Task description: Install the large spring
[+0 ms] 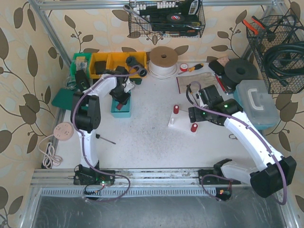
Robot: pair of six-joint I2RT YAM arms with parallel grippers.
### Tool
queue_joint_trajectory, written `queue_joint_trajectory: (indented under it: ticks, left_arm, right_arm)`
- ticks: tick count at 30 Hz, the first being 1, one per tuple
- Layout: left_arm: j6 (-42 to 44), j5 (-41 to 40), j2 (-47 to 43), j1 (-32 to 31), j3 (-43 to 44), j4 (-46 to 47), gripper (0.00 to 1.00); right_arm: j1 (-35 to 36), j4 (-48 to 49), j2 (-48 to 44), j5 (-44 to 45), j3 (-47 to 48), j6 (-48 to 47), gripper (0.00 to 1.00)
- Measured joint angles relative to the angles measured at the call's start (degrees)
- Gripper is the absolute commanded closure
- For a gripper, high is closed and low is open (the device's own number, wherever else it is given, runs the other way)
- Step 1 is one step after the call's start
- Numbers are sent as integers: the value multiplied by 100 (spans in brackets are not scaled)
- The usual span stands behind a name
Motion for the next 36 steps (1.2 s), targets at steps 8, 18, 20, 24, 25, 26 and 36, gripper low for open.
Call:
queue_joint_trajectory:
  ticks: [8,18,20,24,25,26,36]
  left_arm:
    - [-629,-28,-426,0,245,-61,100]
    - [-2277,44,-1252,2,247,-57,100]
    - [-2776,160,-1375,2,247,-57,100]
    - [-3945,496,-1587,4,247,-2,100]
    - [-4301,616,-1641,4,245,57,100]
    - [-4625,739,-1690,4,236,136,100]
    - [-7410,1244,-1912,-192,-122,1327,100]
  right_arm:
    - [0,52,-7,-219,223,-39,8]
    - [122,527,-420,-249,337,-214,11]
    - [251,905,-656,-162,225,-396,12]
    - [542,1823,-1075,-17,-162,-774,13]
    - [584,2048,-1113,-22,-232,-855,15]
    - [616,2315,-1121,-39,-299,-927,17]
    - [1381,4892,-323,-240,-704,-1749,23]
